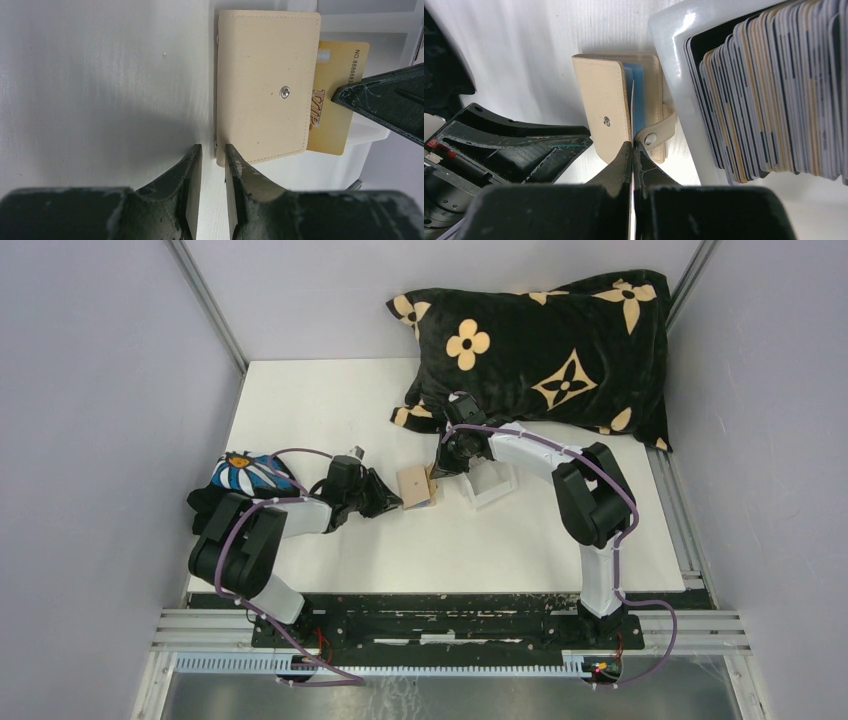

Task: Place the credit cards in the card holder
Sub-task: Open the card holder at the center of the board.

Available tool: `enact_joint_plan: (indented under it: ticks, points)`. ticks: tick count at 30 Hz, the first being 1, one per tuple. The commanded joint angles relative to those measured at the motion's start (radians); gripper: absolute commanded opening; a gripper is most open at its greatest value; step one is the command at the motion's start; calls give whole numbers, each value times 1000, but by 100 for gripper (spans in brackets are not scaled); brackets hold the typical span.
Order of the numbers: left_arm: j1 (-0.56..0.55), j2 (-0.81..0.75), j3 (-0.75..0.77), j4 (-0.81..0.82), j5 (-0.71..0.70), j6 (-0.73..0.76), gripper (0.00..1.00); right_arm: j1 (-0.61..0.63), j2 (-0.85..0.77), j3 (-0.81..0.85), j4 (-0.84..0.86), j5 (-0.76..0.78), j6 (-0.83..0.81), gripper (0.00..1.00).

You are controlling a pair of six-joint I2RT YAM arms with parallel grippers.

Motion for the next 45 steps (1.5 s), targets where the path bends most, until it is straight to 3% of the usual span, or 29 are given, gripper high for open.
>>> enact_joint_plan:
  ticks: [1, 45]
  points:
    - [-7, -31, -13, -37, -20, 65, 31, 5, -40, 40, 23, -12, 1, 1]
    - [-5, -105, -54, -133, -93, 125, 29, 81, -15, 167, -21, -28, -20, 1]
